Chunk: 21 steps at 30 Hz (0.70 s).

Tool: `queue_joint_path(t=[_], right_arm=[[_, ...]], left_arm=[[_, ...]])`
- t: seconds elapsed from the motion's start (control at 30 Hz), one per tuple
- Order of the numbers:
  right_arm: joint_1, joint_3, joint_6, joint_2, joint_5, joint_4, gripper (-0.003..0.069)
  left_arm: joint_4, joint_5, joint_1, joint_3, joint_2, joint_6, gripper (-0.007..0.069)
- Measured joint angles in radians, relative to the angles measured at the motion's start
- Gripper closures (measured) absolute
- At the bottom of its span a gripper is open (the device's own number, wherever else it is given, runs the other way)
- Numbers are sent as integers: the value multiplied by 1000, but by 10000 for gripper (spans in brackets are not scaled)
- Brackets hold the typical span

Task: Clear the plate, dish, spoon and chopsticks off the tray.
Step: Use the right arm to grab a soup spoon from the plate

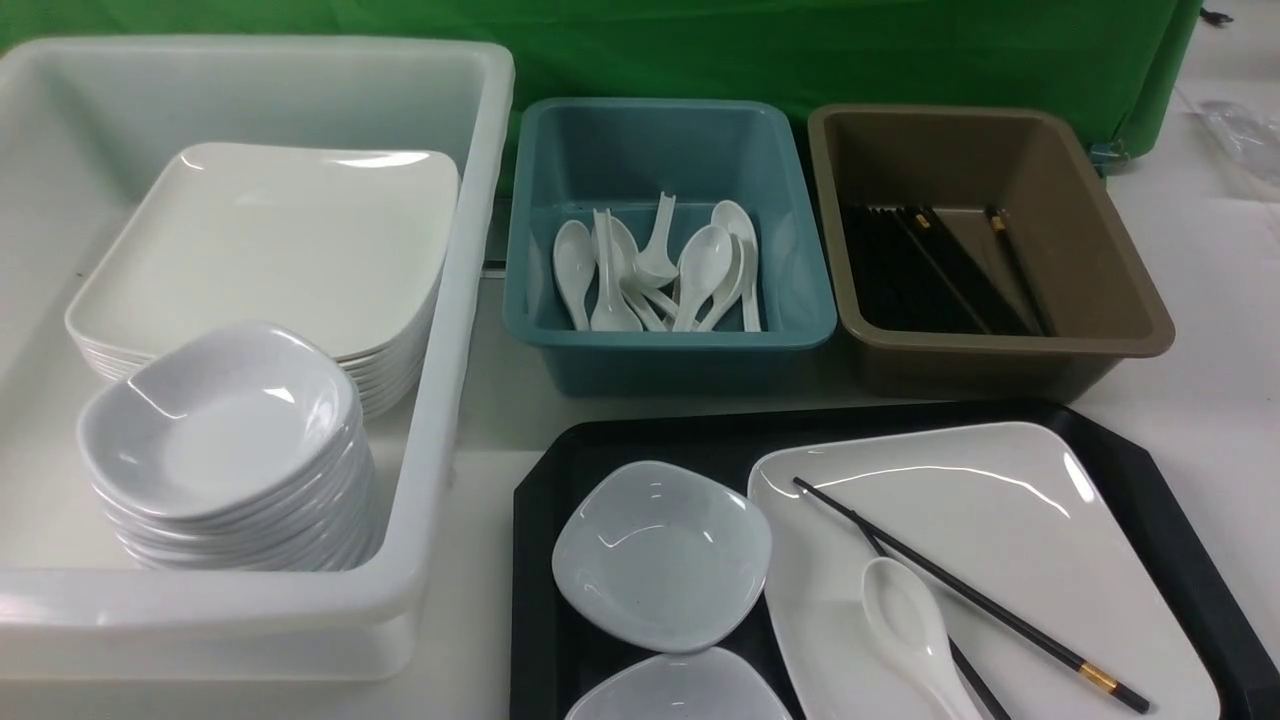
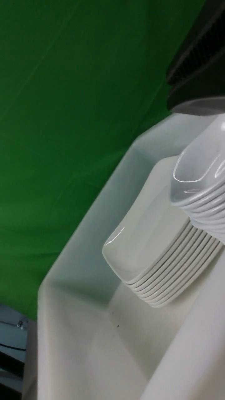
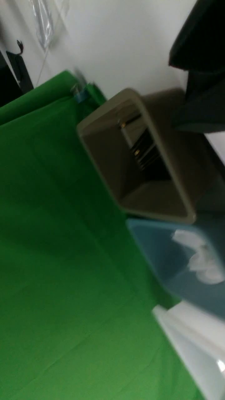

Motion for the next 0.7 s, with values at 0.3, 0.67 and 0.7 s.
queue_joint_path(t=[0.3, 0.67, 0.7], right_arm=[[9, -27, 80, 3, -106, 14, 463], [290, -701, -284, 560, 800, -36, 634], [327, -748, -299, 619, 884, -37, 634]], left_arm=[[178, -83, 0, -177, 1, -274, 607], [220, 826, 0, -758, 545, 31, 607], [192, 889, 0, -776, 593, 84, 607]])
